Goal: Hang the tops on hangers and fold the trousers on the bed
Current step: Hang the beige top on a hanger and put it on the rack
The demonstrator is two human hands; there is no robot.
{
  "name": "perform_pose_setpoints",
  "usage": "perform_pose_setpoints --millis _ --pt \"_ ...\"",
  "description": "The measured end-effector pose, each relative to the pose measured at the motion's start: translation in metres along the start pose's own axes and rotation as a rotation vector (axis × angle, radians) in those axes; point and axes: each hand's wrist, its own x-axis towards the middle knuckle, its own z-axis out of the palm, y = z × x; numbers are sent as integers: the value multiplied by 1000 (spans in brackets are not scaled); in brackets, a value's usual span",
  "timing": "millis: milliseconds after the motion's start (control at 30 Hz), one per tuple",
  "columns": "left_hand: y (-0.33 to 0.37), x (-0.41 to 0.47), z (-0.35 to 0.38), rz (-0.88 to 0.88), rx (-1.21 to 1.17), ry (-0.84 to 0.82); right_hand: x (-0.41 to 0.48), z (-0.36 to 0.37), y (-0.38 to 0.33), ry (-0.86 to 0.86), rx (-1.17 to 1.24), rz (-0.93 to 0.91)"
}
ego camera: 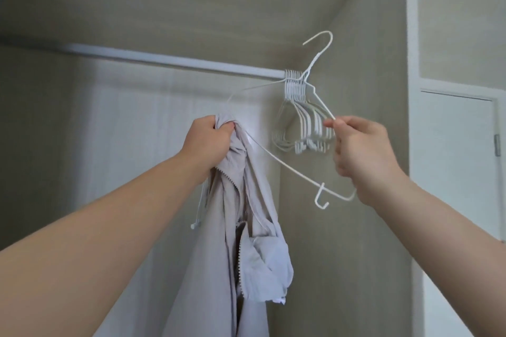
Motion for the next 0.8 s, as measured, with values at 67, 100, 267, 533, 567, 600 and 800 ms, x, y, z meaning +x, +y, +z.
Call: perform_pose_setpoints --millis 67,100,267,533,567,600,800 --pt "2 -20 6 -1 22 -23 -38 -27 -3 -9 102 46" --pt "4 -31 9 -2 36 -30 -57 -41 -5 -13 150 69" --pt "21 -93 29 -4 137 -16 -141 -118 -9 -27 324 159" --pt "67 -217 69 -59 202 56 -237 -265 -6 -12 530 218" --pt "73 -234 76 -78 197 47 -242 -279 -1 -28 517 225" --pt "78 -252 84 -94 200 35 -243 -292 6 -56 479 246" --pt "97 -339 115 -142 426 -67 -219 -345 42 -202 238 601"
